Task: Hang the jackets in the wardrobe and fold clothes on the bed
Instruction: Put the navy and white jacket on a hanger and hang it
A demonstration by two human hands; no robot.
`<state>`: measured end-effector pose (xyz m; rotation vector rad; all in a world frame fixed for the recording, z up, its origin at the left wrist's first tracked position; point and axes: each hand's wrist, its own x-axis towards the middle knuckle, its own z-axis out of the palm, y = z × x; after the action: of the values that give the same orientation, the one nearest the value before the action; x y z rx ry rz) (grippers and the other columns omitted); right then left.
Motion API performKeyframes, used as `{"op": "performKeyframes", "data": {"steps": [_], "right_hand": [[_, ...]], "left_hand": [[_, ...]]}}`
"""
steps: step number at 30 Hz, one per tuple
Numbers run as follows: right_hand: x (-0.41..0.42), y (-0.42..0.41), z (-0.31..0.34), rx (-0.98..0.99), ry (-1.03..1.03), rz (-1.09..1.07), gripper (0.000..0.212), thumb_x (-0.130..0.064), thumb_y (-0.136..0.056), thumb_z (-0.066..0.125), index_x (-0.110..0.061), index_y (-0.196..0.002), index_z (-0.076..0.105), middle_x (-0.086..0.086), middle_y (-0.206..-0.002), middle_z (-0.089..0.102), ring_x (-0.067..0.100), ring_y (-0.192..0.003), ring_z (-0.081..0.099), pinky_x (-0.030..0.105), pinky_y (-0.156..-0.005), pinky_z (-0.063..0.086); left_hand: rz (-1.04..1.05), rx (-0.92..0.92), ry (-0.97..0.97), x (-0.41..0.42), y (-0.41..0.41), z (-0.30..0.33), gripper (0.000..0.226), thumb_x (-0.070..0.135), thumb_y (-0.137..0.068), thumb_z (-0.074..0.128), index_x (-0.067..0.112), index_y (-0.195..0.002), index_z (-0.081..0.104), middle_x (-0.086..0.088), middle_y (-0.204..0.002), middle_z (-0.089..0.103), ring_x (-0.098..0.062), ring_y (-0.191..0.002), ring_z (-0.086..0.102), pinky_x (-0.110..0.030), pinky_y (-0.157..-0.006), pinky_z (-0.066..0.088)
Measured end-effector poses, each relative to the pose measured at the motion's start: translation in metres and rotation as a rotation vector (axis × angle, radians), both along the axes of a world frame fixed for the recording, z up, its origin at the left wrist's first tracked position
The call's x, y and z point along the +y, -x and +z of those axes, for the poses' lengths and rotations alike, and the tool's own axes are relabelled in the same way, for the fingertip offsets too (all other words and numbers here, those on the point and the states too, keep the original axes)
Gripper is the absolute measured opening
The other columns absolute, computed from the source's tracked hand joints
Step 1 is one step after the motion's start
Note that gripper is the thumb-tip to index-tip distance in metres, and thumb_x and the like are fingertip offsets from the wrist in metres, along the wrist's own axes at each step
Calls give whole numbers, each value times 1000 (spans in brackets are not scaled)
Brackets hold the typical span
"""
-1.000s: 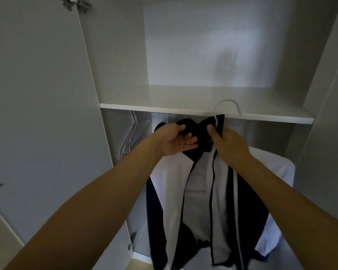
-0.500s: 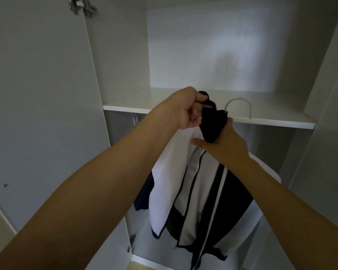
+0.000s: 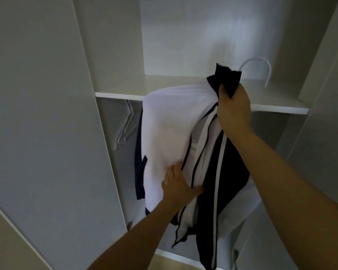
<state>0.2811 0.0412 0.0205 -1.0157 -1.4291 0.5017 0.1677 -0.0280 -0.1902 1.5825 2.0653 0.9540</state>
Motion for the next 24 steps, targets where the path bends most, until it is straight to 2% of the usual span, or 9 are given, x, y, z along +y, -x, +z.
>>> {"op": "performKeyframes", "data": {"steps": [4, 7, 9, 12, 15, 17, 19, 21, 24], "right_hand": [[-6, -13, 2, 55, -17, -16, 19, -35, -100, 44, -21, -108, 54, -14, -92, 58, 4, -84, 56, 21, -71, 43], [-8, -26, -2, 98, -14, -7, 10, -33, -99, 45, -27, -103, 51, -21, -87, 55, -7, -77, 52, 12, -63, 38], [-10, -32, -5, 129, -6, -1, 11, -32, -99, 45, -26, -102, 53, -17, -87, 58, -5, -78, 54, 14, -62, 39], [-10, -40, -9, 139, -3, -21, 15, -33, -98, 45, -22, -104, 54, -14, -85, 57, -2, -77, 54, 18, -61, 38], [-8, -50, -16, 159, -3, -51, 18, -32, -98, 47, -18, -108, 54, -14, -83, 56, -3, -73, 53, 18, -61, 38], [-9, -56, -27, 134, -35, -111, 28, -31, -98, 48, -14, -120, 46, -19, -85, 53, -5, -73, 52, 17, -62, 39], [-13, -63, -44, 84, -92, -195, 40, -30, -97, 51, -12, -128, 34, -19, -95, 51, -3, -77, 53, 18, -68, 43], [-16, -71, -61, 75, -105, -250, 49, -30, -94, 57, -8, -129, 31, -8, -109, 50, 9, -91, 55, 24, -79, 43], [-19, -79, -82, 27, -92, -327, 52, -27, -90, 65, -1, -124, 36, 11, -122, 45, 11, -97, 46, 16, -81, 35]], "left_hand": [[233, 26, -241, 13, -3, -10, 67, 35, -78, 73, 14, -133, 40, -7, -134, 40, -30, -121, 42, -46, -96, 41], [360, 115, -291, 24, 3, -1, 70, 31, -73, 77, 9, -130, 43, -13, -135, 41, -34, -121, 41, -46, -100, 37], [386, 153, -293, 30, 8, 5, 63, 27, -77, 73, 10, -130, 45, -12, -136, 42, -33, -124, 39, -46, -104, 34], [287, 232, -278, 36, 20, 2, 24, 18, -87, 60, 9, -108, 57, -10, -115, 56, -30, -109, 49, -40, -92, 39], [232, -80, -292, 34, 27, -4, 6, 12, -91, 53, 10, -97, 53, -5, -88, 59, -27, -83, 59, -36, -70, 47], [290, -380, -268, 30, 29, -5, 8, 11, -94, 48, 14, -95, 41, -1, -80, 52, -24, -77, 55, -30, -60, 40], [323, -553, -267, 25, 35, -4, 12, 11, -96, 46, 15, -92, 35, 1, -78, 47, -22, -75, 49, -27, -56, 34], [226, -398, -290, 19, 47, 4, 13, 19, -95, 51, 17, -100, 39, 5, -80, 50, -18, -72, 51, -27, -57, 37], [-78, 4, -293, 9, 62, 29, 31, 19, -86, 55, 17, -116, 50, 7, -90, 58, -10, -75, 53, -26, -66, 41]]}}
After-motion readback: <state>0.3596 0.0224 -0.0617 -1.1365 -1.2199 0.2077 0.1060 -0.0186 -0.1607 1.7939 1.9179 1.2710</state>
